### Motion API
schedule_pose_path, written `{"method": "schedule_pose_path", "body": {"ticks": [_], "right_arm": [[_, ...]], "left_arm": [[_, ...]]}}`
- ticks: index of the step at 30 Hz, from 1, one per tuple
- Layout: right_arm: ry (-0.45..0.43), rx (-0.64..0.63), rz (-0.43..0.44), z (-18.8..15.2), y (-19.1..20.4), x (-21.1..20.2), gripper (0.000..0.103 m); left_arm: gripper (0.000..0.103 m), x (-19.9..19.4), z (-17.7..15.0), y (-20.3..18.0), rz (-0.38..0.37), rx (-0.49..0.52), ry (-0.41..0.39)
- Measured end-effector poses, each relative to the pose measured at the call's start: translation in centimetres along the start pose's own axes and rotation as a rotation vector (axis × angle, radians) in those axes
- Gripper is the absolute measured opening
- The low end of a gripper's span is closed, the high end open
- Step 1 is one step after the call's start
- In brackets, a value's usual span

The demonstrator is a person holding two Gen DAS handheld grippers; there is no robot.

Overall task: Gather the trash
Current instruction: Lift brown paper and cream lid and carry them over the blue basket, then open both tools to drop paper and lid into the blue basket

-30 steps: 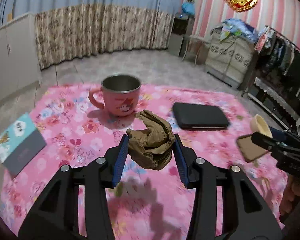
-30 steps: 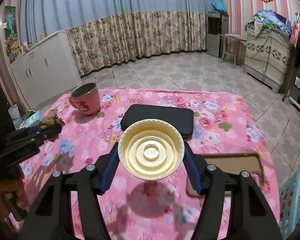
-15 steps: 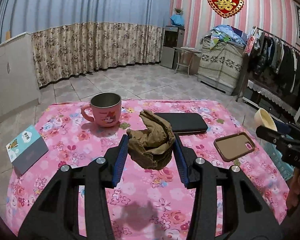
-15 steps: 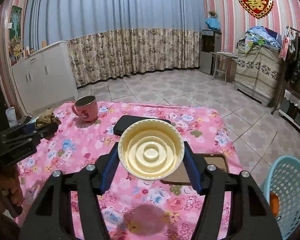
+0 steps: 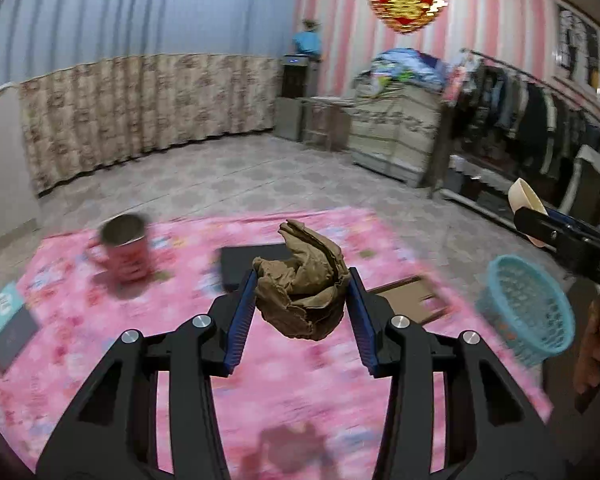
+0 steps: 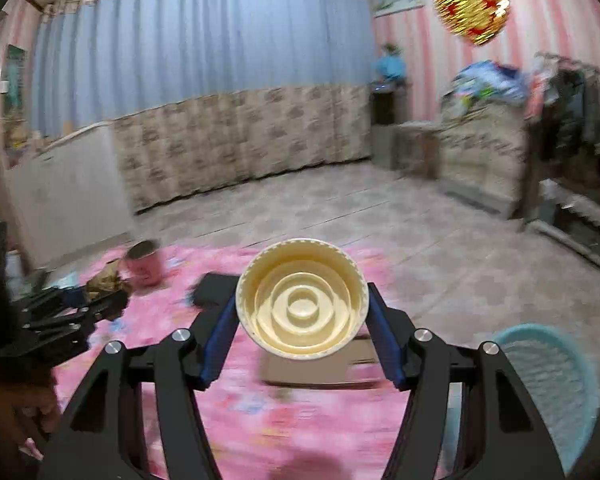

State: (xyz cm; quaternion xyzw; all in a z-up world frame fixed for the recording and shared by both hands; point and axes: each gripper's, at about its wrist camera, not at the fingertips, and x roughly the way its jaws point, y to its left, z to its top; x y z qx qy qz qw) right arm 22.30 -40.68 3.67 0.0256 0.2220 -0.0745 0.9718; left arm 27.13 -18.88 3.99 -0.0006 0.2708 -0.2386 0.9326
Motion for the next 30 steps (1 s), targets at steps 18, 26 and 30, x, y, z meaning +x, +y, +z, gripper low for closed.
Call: {"method": "schedule_pose_path", "body": {"ticks": [18, 26, 30], "right_arm": [[0.036, 0.197, -0.297, -3.9, -19.9, -5.5, 0.061], [0.047, 0.216, -0.279, -4.4, -20.4, -4.8, 0.061], [0.028, 0.241, -0.28, -4.6, -20.3, -5.5, 0.069]], "left_arm": [[0.044, 11.3, -1.0, -26.3, -0.401, 0.173, 0.082], [0.045, 12.9, -1.7, -28.2, -0.45, 0.188, 0.129], [0.072, 12.7, -2.2, -29.2, -0.463, 0.228, 0.131]]}}
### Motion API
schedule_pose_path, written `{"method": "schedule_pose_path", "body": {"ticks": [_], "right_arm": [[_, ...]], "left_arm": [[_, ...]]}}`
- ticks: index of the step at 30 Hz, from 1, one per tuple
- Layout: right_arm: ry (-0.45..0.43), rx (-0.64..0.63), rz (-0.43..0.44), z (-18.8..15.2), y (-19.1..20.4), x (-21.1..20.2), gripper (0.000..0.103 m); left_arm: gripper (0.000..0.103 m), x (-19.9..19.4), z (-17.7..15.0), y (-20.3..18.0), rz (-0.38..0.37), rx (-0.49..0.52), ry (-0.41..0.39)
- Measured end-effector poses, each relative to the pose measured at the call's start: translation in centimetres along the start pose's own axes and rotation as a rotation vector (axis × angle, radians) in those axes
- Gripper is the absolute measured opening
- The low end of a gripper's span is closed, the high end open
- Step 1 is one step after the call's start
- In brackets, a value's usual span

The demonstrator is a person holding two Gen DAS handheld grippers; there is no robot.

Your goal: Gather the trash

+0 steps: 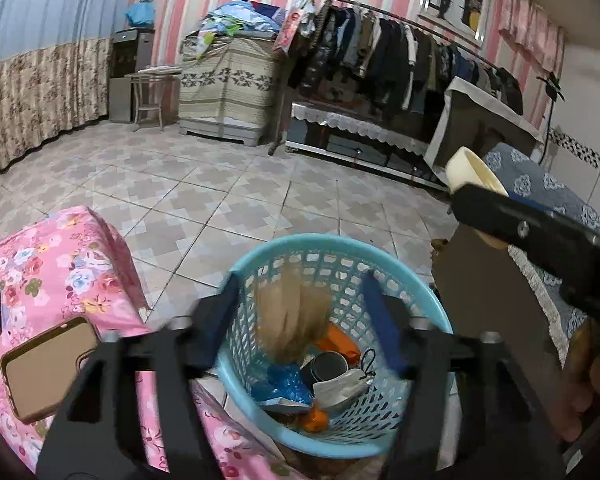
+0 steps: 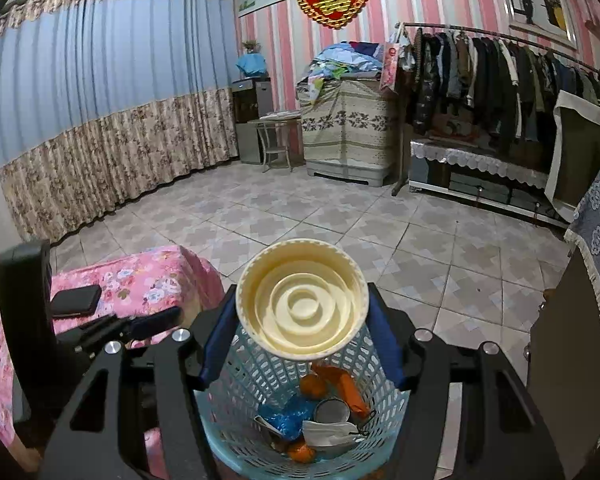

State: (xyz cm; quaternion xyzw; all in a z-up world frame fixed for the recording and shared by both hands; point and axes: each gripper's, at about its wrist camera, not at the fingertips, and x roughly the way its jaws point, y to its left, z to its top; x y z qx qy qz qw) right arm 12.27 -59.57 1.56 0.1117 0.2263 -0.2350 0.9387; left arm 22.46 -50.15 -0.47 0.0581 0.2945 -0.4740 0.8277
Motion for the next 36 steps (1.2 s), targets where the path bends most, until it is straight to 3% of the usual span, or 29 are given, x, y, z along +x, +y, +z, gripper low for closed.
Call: {"method": "schedule_pose_path", "body": {"ticks": [10, 11, 13, 19, 22, 25, 29, 33, 36], "right_arm": [[-0.018, -0.007, 0.009, 0.2, 0.8, -0.4, 0.07], [-0.019, -0.01, 0.009, 0.3, 0.9, -0.5, 0.07], [-0.024, -0.022, -0.002, 0.4, 1.2, -0.6, 0.07], [-0.052, -0.02, -0.049, 1.2, 2.5, -1.6, 0.082], [-0.087, -0.011, -0.012, 1.7, 5.1, -2.5, 0.088], [-0.109, 0.003, 0.11, 1.2, 9.9, -3.4, 0.093], [-0.092, -0.033, 0.337, -3.5, 16.9, -5.0, 0.095], [-0.058, -0.193, 0.391, -11.4, 22.7, -7.8, 0.095], [-0.067, -0.295, 0.431, -15.1, 24.6, -10.2, 0.095]], "left_arm": [[0.073, -2.5, 0.2, 2.2, 0.067, -0.016, -0.031], [0.074, -2.9, 0.2, 2.5, 0.077, -0.018, -0.035], [0.09, -4.0, 0.0, 3.4, 0.118, -0.027, -0.055], [0.098, -9.6, -0.8, 6.8, 0.196, -0.05, -0.093], [0.098, -14.8, -2.1, 9.3, 0.303, -0.043, -0.117], [0.098, -20.2, -4.3, 12.0, 0.437, -0.057, -0.125], [0.098, -29.3, -10.5, 15.6, 0.647, -0.09, -0.174], [0.098, -36.8, -18.0, 17.3, 0.802, -0.168, -0.208], [0.098, -40.8, -21.6, 18.0, 0.807, -0.301, -0.255]]}}
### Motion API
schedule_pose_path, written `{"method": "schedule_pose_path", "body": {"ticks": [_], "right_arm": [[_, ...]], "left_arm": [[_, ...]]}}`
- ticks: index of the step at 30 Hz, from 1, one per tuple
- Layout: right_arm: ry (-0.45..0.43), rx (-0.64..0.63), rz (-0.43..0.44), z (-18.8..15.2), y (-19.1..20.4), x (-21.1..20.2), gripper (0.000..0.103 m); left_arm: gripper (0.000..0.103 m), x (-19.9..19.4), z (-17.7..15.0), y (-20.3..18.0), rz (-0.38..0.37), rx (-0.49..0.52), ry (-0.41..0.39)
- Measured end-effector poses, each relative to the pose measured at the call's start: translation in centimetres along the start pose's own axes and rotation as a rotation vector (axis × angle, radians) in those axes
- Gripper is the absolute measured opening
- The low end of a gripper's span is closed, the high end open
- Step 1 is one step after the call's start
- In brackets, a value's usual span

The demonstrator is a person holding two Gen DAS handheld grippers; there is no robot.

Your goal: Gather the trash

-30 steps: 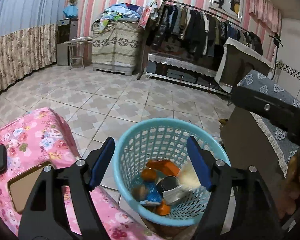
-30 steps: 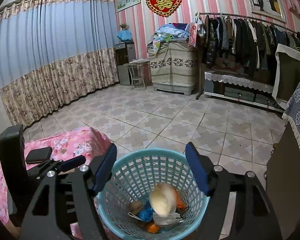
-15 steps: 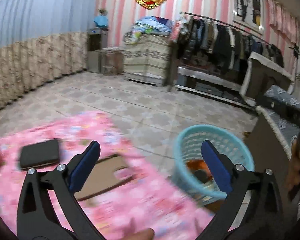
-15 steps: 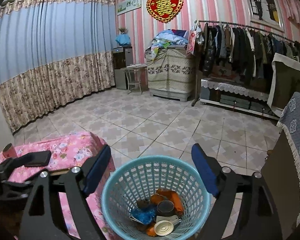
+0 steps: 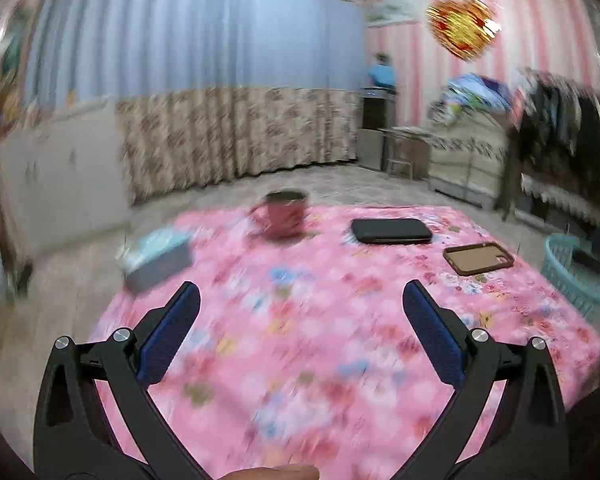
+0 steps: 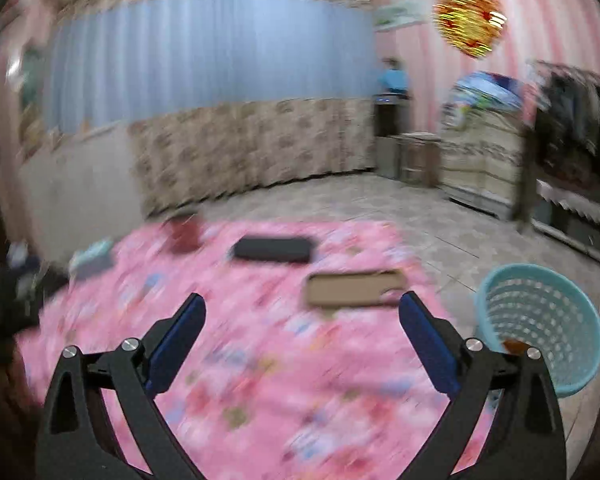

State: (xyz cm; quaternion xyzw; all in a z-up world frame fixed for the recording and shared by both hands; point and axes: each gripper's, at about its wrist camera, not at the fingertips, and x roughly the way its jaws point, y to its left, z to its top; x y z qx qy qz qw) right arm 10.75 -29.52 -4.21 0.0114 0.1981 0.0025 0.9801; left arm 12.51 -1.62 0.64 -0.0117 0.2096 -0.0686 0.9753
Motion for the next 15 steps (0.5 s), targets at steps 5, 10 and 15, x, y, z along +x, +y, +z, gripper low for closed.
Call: {"method": "schedule_pose_path", "body": {"ticks": [5, 10, 15], "right_arm": [[0.006, -0.024, 0.02, -3.1, 1.4, -1.5, 0.096], [-0.016, -0.016, -0.02, -3.1, 1.2, -1.9, 0.098], [0.001, -0.01, -0.041, -3.0, 0.3, -1.6, 0.098]], "left_arm": [[0.098, -3.6, -1.4, 2.7, 0.01, -0.167, -0.11], [0.098, -3.1, -2.0, 1.6, 0.027, -0.136, -0.105], [0.098, -2.1, -2.5, 0.0, 0.007, -0.081, -0.059]]}}
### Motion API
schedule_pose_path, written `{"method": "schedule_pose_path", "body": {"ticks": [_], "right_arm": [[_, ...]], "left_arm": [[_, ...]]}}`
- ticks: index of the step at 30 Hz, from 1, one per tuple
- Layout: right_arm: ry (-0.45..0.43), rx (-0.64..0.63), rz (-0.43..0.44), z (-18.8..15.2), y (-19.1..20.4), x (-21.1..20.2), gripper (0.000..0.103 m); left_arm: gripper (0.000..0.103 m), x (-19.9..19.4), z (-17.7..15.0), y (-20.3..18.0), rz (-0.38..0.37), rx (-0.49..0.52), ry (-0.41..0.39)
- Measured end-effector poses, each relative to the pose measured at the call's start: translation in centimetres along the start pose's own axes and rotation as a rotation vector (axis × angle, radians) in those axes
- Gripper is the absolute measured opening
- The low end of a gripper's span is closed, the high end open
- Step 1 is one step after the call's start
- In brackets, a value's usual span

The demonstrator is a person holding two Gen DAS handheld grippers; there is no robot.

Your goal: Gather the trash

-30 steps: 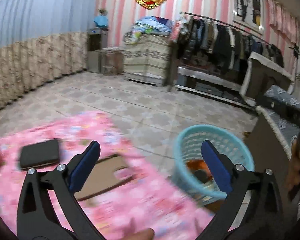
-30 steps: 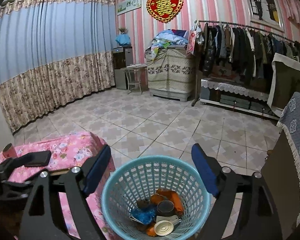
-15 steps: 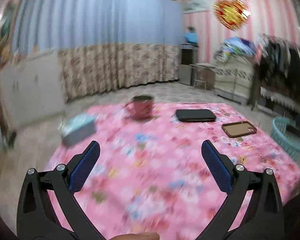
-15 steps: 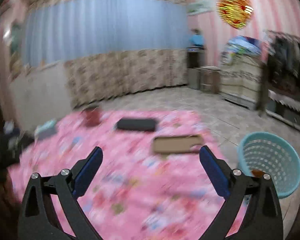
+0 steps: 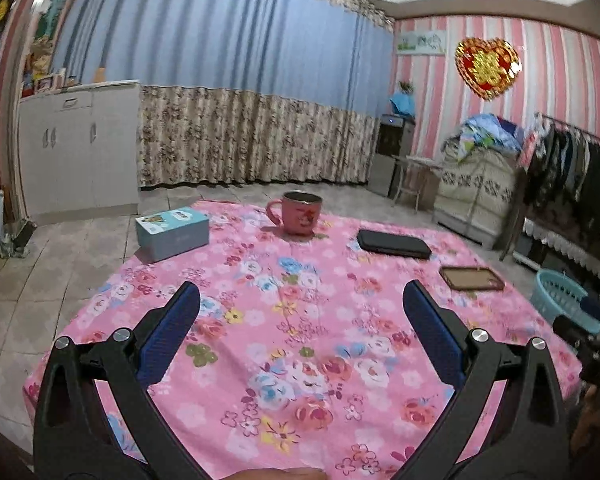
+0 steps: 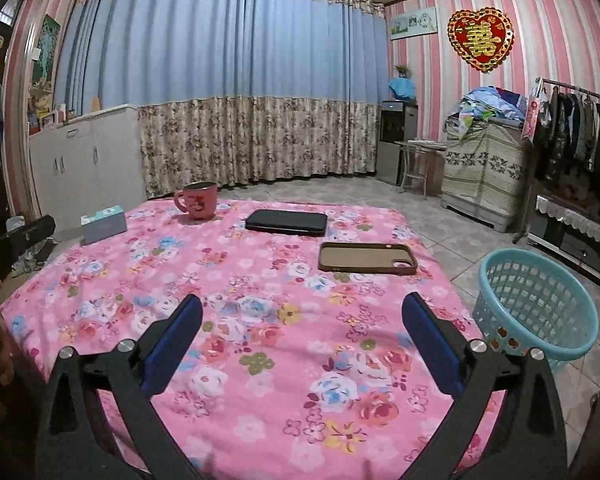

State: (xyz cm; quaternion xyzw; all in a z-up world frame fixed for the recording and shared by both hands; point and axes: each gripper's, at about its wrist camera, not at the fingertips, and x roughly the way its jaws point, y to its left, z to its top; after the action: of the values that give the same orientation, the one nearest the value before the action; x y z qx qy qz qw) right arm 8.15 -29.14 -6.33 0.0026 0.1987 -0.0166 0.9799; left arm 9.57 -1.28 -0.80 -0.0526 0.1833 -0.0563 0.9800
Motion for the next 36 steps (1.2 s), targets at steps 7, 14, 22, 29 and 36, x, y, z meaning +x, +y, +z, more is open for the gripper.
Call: {"method": "schedule_pose_path", "body": {"ticks": [7, 14, 22, 29, 36], "right_arm": [[0.018, 0.032, 0.0, -0.2, -0.5, 0.2, 0.098], [0.041, -0.008, -0.002, -0.3, 1.0, 0.7, 0.098], [0.037, -0.036, -0.009, -0.5, 1.8, 0.5, 0.098], [0.036, -0.037, -0.013, -0.7, 1.7, 0.6, 0.098], [0.017, -0.046, -0.048, -0.9, 1.5, 0.3, 0.098]], "left_arm": [[0.098, 1.2, -1.5, -2.1, -0.038, -0.003, 0.086], [0.098, 1.3, -2.5, -3.6, -0.051, 0.032, 0.115], [0.098, 0.9, -2.7, -3.8, -0.035, 0.047, 0.112], [0.098, 0.9, -2.6, -4.3, -0.03, 0.077, 0.103], [0.098, 1.0, -2.9, -5.0, -0.025, 0.093, 0.112]]}}
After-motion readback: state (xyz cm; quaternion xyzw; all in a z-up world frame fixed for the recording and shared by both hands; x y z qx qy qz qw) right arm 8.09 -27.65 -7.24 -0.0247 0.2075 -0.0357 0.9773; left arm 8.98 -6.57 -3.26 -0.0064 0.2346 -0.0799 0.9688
